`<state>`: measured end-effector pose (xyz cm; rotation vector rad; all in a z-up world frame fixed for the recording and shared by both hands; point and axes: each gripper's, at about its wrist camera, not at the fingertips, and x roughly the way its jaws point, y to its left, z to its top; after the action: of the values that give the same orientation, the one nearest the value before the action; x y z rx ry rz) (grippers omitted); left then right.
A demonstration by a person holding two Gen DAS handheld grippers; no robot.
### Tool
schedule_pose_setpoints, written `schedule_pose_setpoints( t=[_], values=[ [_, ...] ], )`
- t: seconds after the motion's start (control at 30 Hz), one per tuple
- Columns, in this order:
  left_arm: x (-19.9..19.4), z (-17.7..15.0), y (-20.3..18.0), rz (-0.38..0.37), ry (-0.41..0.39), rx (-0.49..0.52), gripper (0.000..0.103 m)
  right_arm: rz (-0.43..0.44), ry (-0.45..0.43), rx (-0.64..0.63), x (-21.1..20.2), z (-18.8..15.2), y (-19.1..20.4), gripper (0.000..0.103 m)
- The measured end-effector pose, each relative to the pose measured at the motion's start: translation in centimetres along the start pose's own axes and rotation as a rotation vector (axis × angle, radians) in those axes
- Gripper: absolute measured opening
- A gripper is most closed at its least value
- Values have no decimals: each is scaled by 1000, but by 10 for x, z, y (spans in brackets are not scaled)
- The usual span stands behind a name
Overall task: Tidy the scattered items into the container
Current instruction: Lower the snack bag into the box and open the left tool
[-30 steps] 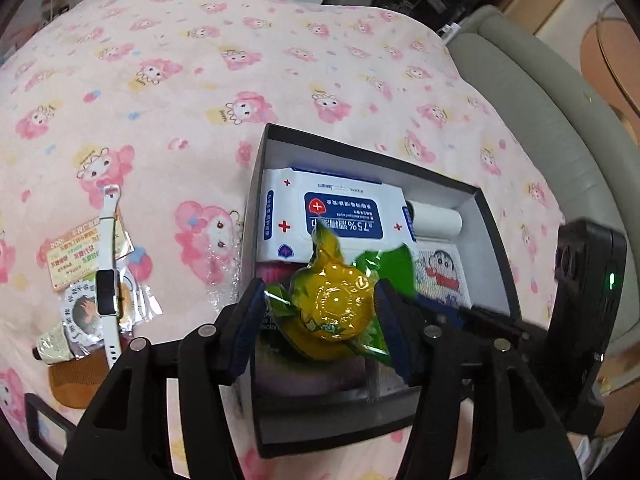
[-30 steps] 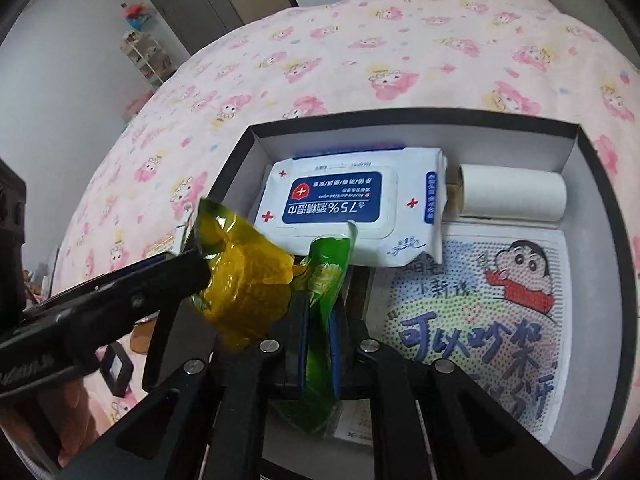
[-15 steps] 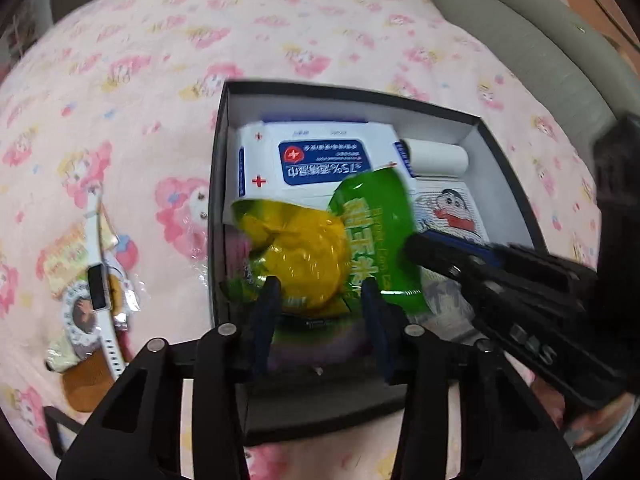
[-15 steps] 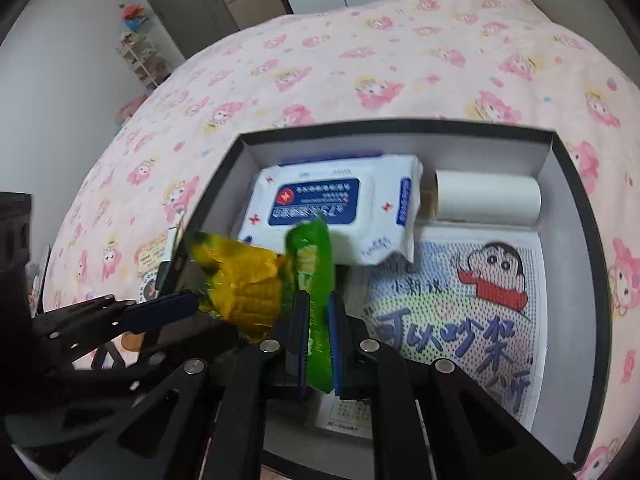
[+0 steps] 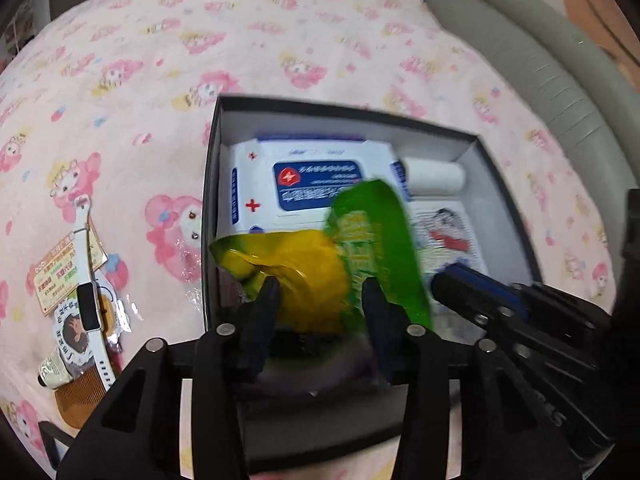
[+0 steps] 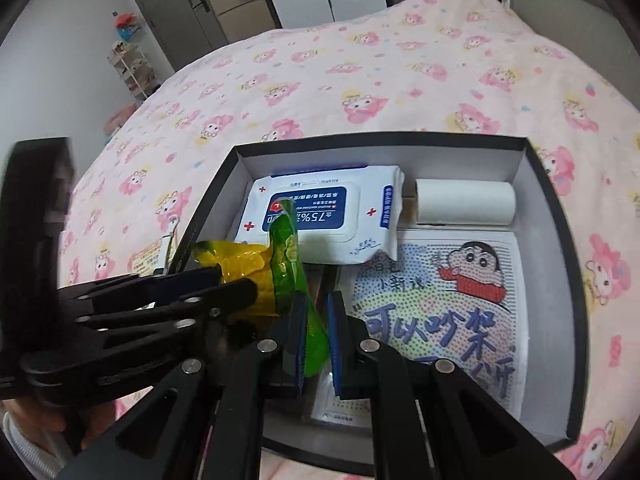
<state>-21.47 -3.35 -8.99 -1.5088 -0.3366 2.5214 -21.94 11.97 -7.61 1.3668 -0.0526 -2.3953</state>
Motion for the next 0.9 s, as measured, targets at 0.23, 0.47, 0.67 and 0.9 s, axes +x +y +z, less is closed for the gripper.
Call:
schedule_pose_setpoints(
  t=[0.23,0.47,0.67,0.9],
  values=[
    [-55,-21,-30,0,-109,54,46,-22,-78,-27,-36,-10,9,8],
    [-103,-48,-49,-5,-191,75,48,-56,-167,-55,-91,-32,24,9],
    [-134,-82,-53,0,-205,97,50,-74,-201,-60,-121,-62,44,10],
    [-162,-121,-47,49,-211,116,51,-42,-203,-63,-135,-96,69,10]
  ],
)
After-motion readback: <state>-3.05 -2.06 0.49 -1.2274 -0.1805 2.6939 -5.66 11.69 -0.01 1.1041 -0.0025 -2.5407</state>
